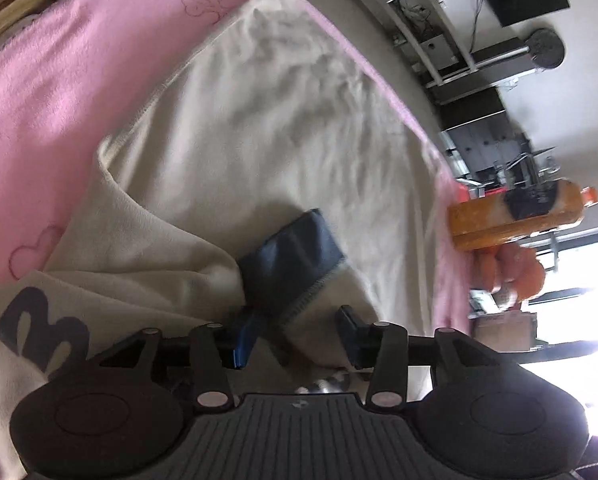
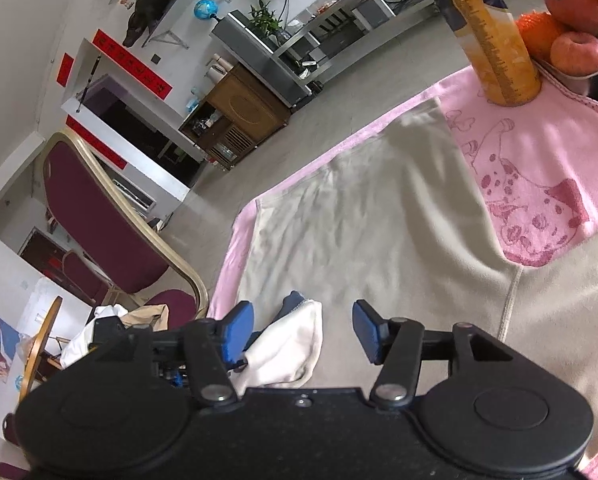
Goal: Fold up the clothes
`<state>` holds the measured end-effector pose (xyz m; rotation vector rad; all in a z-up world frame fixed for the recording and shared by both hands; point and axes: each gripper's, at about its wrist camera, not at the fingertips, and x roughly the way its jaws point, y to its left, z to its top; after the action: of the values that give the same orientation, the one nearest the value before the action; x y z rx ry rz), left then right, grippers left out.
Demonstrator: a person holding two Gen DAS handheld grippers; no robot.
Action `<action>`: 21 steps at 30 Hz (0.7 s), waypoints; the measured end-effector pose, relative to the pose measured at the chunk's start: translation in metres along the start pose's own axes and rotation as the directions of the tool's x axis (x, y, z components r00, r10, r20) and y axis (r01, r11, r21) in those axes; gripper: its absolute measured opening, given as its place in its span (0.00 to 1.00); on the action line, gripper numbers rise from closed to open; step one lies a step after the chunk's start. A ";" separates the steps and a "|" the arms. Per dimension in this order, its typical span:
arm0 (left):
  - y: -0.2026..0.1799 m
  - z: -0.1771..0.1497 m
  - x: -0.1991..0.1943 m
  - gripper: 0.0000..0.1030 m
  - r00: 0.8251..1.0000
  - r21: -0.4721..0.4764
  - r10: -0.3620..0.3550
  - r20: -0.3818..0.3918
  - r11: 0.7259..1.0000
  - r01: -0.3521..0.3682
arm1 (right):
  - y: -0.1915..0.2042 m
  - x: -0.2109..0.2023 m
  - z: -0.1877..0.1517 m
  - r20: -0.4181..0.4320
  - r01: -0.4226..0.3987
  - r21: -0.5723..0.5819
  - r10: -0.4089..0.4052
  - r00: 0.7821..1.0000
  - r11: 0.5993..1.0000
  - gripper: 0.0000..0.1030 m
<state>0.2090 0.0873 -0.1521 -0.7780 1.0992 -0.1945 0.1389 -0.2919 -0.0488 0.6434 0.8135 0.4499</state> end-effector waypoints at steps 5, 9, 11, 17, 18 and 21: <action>-0.001 0.007 0.002 0.39 0.999 0.023 0.018 0.029 1.000 -0.019 | -0.001 0.000 -0.002 -0.003 -0.003 -0.005 0.003 1.000 1.000 0.52; 0.001 0.007 0.010 0.13 1.000 0.007 -0.009 0.028 1.000 0.009 | 0.000 0.001 -0.003 -0.004 0.003 -0.015 -0.003 1.000 1.000 0.52; 0.000 0.006 0.009 0.01 0.999 0.012 -0.021 0.044 1.000 0.020 | 0.000 0.001 -0.003 -0.004 0.006 -0.020 -0.006 1.000 1.000 0.52; -0.044 -0.005 -0.045 0.00 0.952 0.247 -0.037 0.305 0.968 -0.042 | 0.002 -0.001 -0.004 0.000 0.003 -0.029 -0.003 1.000 1.000 0.52; -0.054 -0.009 -0.059 0.00 0.935 0.297 -0.052 0.351 0.953 -0.058 | 0.003 -0.003 -0.004 0.006 0.003 -0.032 -0.003 1.000 0.999 0.52; -0.079 -0.025 -0.109 0.01 0.869 0.433 -0.108 0.482 0.892 -0.129 | 0.008 -0.012 -0.003 0.042 0.000 -0.024 0.001 0.999 1.000 0.52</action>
<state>0.1545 0.0732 -0.0274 -0.3611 0.5288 -0.2168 0.1282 -0.2928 -0.0388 0.6293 0.7670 0.4446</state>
